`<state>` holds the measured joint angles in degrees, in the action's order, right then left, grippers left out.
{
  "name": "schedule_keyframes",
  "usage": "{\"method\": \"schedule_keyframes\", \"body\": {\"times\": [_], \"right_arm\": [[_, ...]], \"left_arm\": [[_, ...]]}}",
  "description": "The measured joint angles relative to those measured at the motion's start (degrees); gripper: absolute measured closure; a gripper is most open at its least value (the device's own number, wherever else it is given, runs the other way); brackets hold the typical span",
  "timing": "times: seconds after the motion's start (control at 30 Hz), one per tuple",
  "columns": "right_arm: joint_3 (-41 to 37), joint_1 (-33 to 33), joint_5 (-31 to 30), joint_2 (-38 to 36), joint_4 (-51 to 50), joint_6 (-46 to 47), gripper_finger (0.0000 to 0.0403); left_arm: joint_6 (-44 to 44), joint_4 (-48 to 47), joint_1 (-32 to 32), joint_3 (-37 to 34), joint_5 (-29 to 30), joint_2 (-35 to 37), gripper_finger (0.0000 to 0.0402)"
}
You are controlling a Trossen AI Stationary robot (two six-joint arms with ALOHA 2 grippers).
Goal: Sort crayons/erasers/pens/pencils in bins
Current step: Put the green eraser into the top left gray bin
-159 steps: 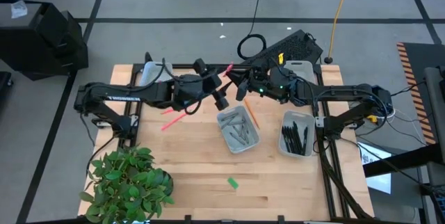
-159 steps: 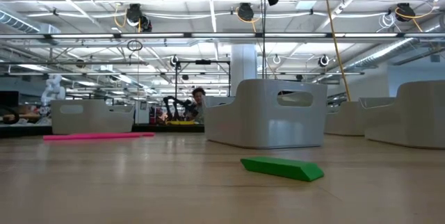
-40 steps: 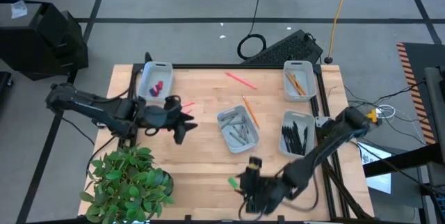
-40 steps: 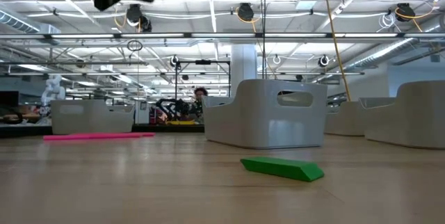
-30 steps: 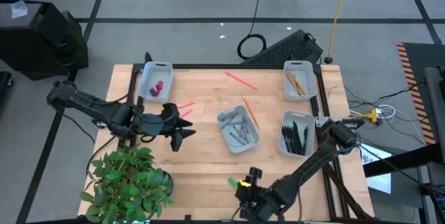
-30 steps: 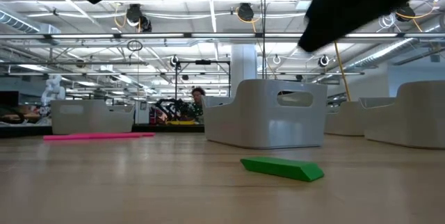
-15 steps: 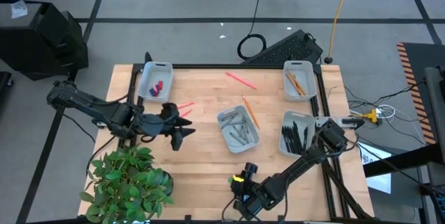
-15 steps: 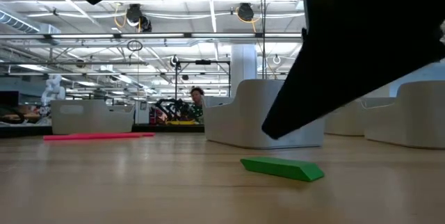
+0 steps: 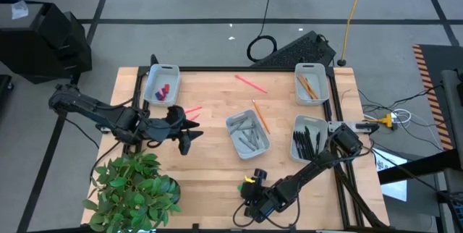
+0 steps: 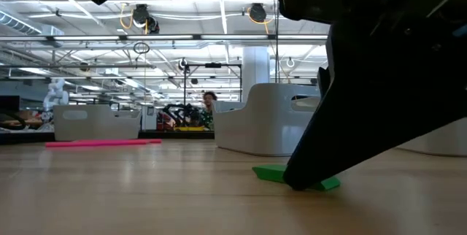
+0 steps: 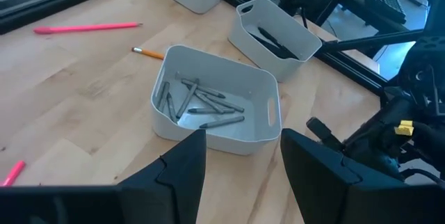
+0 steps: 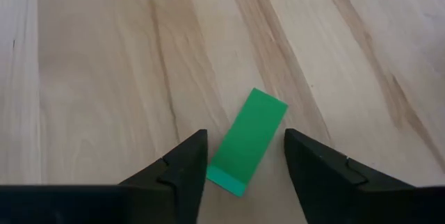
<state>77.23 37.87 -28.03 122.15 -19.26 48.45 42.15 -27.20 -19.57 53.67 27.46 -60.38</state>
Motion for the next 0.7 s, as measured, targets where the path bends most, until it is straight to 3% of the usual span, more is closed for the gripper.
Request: {"method": "schedule_keyframes", "body": {"times": [0.37, 0.7], "right_arm": [[-0.15, -1.57, 5.48, -0.62, -0.25, -2.88, 0.0334], [-0.63, -3.97, 8.83, -5.76, -0.86, -9.68, 0.0345]], "left_arm": [[-1.54, -0.41, -0.04, 0.0, 0.07, 0.0, 0.0211], [-4.93, 4.66, -1.24, 0.0, 2.36, 0.0, 0.0211]]}}
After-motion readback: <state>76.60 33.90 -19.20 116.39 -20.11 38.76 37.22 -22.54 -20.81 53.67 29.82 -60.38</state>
